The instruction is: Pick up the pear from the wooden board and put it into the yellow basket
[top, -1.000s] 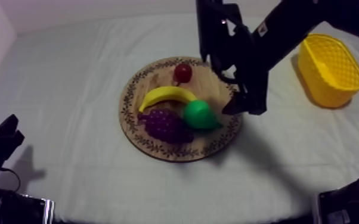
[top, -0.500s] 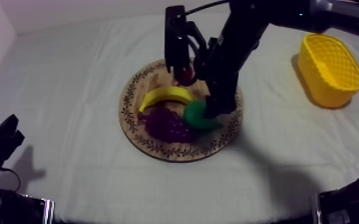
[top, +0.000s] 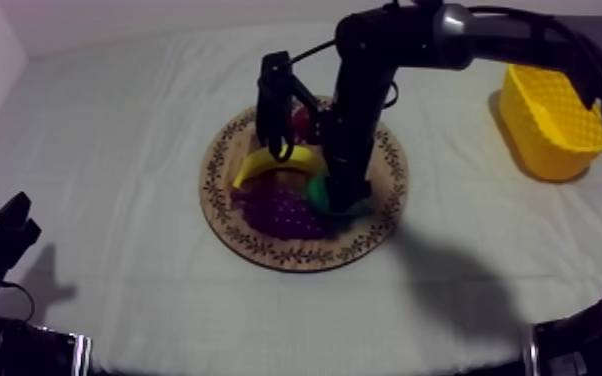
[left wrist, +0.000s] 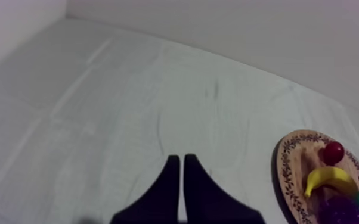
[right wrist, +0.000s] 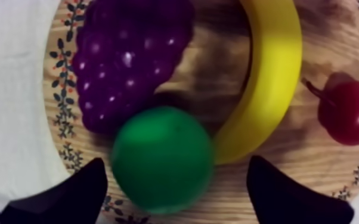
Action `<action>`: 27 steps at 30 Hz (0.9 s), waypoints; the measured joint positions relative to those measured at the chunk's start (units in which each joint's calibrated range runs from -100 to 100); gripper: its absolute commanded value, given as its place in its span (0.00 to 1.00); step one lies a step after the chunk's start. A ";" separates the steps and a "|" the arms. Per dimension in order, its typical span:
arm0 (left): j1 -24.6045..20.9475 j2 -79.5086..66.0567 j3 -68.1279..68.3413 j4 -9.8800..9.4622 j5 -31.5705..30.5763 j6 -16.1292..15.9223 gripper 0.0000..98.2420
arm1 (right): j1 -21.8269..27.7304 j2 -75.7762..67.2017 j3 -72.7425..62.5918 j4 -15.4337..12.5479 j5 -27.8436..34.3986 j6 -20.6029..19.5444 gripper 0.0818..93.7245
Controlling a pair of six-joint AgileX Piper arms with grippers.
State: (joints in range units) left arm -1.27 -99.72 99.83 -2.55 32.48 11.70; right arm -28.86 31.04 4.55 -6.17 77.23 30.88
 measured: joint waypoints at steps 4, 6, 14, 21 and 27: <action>0.00 0.00 0.00 0.00 0.00 0.00 0.00 | -0.10 1.54 -1.14 0.00 1.40 -0.07 0.85; 0.00 0.00 0.00 0.00 0.00 0.00 0.00 | -0.10 1.90 -1.22 0.00 1.91 -0.07 0.81; 0.00 0.00 0.00 0.00 0.00 0.00 0.00 | -0.22 3.13 -0.87 -0.06 2.29 0.23 0.68; 0.00 0.00 0.00 0.00 0.00 0.00 0.00 | -0.29 3.28 -0.12 -0.17 2.52 0.48 0.52; 0.00 0.00 0.00 0.00 0.00 0.00 0.00 | 0.76 2.38 -0.11 -0.50 3.51 0.79 0.45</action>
State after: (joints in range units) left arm -1.27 -99.72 99.83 -2.55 32.48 11.70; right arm -28.11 33.42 4.44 -6.67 80.73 31.67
